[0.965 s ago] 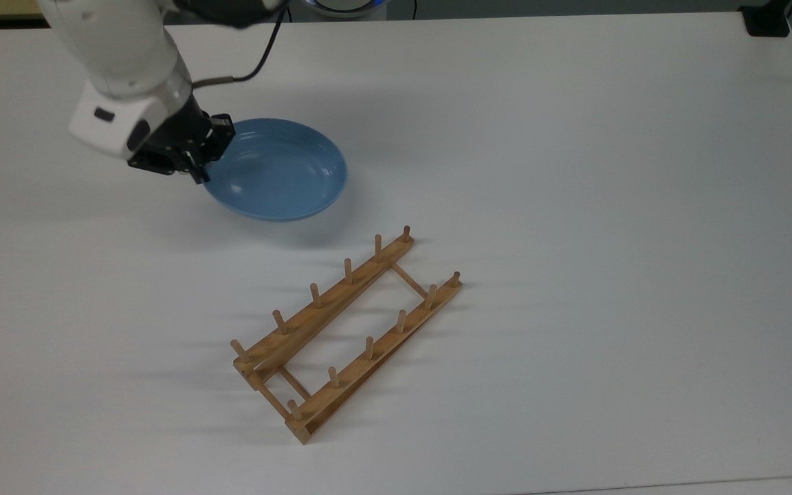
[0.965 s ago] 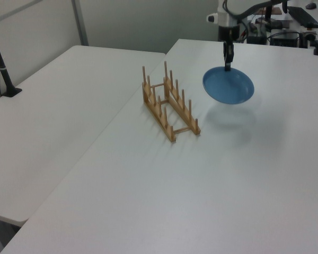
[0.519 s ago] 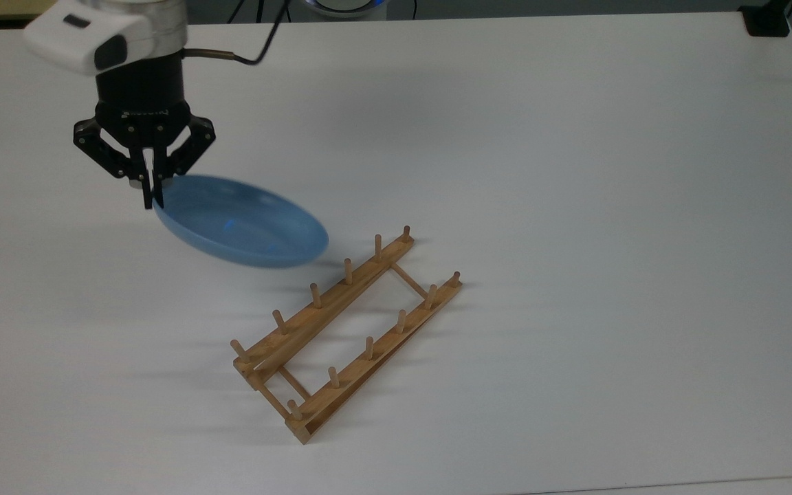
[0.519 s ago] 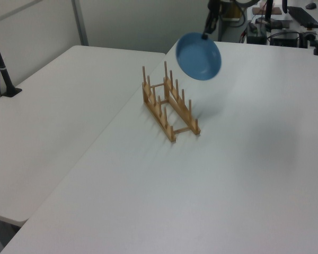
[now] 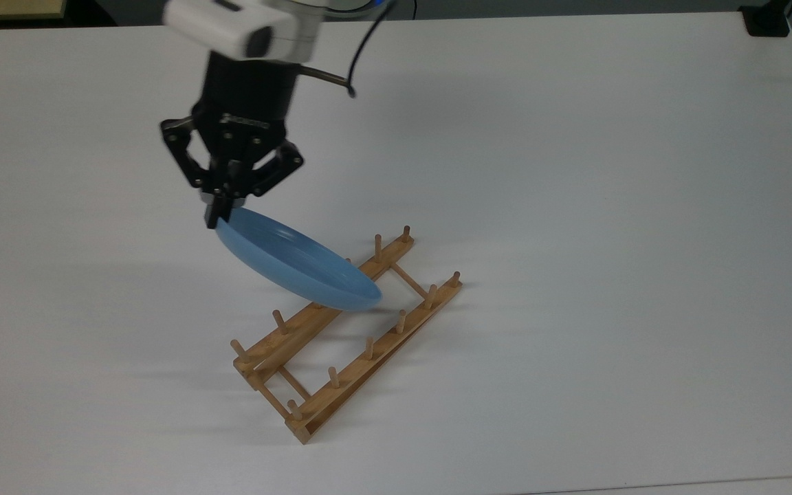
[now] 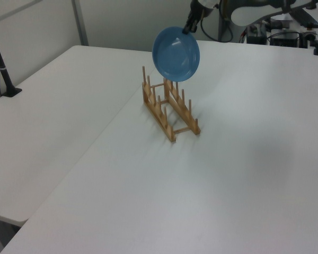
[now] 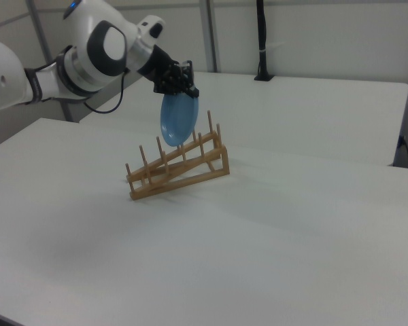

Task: Place plate in plate rack
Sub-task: 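Carry the upright plate over the rack and lower it between pegs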

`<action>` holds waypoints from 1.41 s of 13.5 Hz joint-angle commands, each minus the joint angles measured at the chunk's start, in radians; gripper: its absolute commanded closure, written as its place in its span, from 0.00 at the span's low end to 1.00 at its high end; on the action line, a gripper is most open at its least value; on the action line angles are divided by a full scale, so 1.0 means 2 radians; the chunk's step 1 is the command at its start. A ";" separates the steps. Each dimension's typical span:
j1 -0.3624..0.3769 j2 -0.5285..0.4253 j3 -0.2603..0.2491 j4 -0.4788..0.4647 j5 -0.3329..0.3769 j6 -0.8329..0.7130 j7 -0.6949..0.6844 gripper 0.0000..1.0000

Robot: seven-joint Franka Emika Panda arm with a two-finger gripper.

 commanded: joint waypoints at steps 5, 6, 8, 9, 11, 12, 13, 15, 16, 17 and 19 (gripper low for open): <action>0.042 -0.005 -0.018 -0.002 -0.135 0.010 0.124 1.00; 0.047 -0.004 -0.018 -0.002 -0.145 0.008 0.125 1.00; 0.061 -0.002 -0.024 -0.003 -0.171 0.004 0.137 1.00; 0.071 0.001 -0.025 -0.004 -0.186 -0.004 0.149 1.00; 0.088 0.012 -0.031 -0.004 -0.224 -0.020 0.180 1.00; 0.093 0.012 -0.031 -0.005 -0.237 -0.022 0.195 1.00; 0.097 0.012 -0.031 -0.008 -0.250 -0.030 0.206 1.00; 0.112 0.021 -0.030 -0.008 -0.261 -0.051 0.215 1.00; 0.115 0.023 -0.030 -0.008 -0.267 -0.057 0.221 1.00; 0.116 0.027 -0.029 -0.009 -0.273 -0.063 0.225 1.00; 0.119 0.029 -0.027 -0.020 -0.282 -0.071 0.231 1.00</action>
